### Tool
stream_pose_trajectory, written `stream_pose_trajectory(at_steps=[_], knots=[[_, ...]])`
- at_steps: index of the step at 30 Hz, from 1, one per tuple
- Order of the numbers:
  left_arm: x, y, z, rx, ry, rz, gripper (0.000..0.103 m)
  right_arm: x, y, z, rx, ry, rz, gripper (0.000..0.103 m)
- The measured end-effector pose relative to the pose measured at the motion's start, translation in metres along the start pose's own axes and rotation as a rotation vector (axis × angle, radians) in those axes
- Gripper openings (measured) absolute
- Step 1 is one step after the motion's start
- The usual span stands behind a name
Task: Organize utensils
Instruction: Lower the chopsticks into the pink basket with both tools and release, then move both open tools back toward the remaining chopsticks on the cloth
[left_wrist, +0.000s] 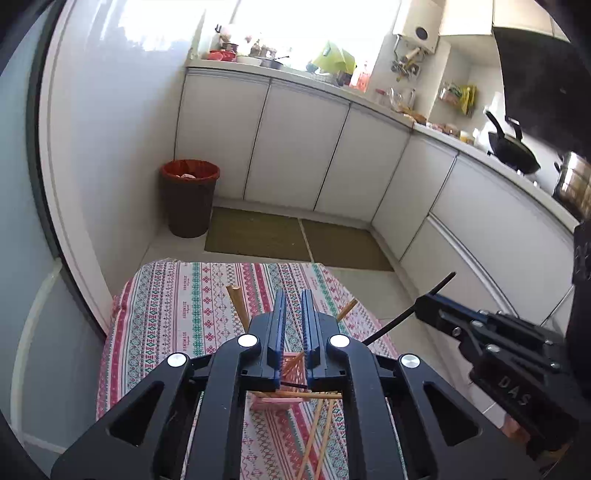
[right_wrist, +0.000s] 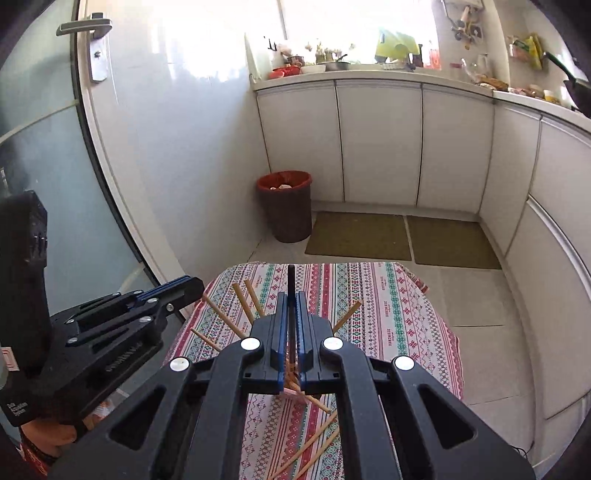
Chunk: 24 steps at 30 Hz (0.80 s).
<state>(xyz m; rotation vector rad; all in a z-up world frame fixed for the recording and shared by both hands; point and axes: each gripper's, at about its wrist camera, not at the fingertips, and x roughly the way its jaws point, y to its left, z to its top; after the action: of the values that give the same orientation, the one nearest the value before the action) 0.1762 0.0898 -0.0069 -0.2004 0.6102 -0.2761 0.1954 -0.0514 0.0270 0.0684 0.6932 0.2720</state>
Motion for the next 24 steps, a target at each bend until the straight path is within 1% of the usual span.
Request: stream_pose_trajectory(at_steps=[2, 4, 8, 9, 10, 11, 12, 18, 21, 22, 23, 24], knots=[[-0.011, 0.007, 0.001, -0.041, -0.037, -0.016, 0.012, 0.005, 0.000, -0.001, -0.006, 0.003, -0.008, 0.004], [-0.017, 0.011, 0.003, -0.062, -0.056, -0.020, 0.014, 0.009, 0.001, -0.001, -0.008, 0.006, -0.008, 0.004], [-0.017, 0.014, 0.003, -0.064, -0.050, -0.015, 0.014, 0.020, 0.006, -0.004, -0.008, 0.020, -0.002, 0.005], [-0.016, 0.014, 0.003, -0.064, -0.046, -0.013, 0.014, 0.024, 0.006, -0.005, -0.011, 0.026, -0.012, 0.007], [-0.016, 0.015, 0.002, -0.065, -0.042, -0.009, 0.014, 0.028, 0.006, -0.005, -0.006, 0.030, -0.020, 0.012], [-0.016, 0.015, 0.003, -0.065, -0.040, -0.008, 0.014, 0.031, 0.004, -0.006, 0.004, 0.035, -0.019, 0.027], [-0.017, 0.016, 0.003, -0.063, -0.040, -0.009, 0.014, 0.030, 0.003, -0.007, 0.011, 0.034, -0.023, 0.029], [-0.027, 0.009, 0.000, -0.039, -0.045, 0.002, 0.017, 0.013, 0.004, -0.011, -0.004, 0.016, -0.066, 0.029], [-0.034, -0.001, -0.005, -0.002, -0.044, 0.038, 0.021, -0.001, 0.002, -0.017, -0.009, 0.007, -0.075, 0.030], [-0.035, -0.004, -0.008, 0.008, -0.041, 0.049, 0.025, -0.006, 0.002, -0.020, -0.011, 0.001, -0.080, 0.031], [-0.036, -0.005, -0.012, 0.016, -0.035, 0.058, 0.028, -0.013, 0.000, -0.024, -0.011, -0.009, -0.084, 0.036], [-0.037, -0.007, -0.016, 0.021, -0.026, 0.065, 0.030, -0.020, -0.001, -0.028, -0.007, -0.019, -0.085, 0.044]])
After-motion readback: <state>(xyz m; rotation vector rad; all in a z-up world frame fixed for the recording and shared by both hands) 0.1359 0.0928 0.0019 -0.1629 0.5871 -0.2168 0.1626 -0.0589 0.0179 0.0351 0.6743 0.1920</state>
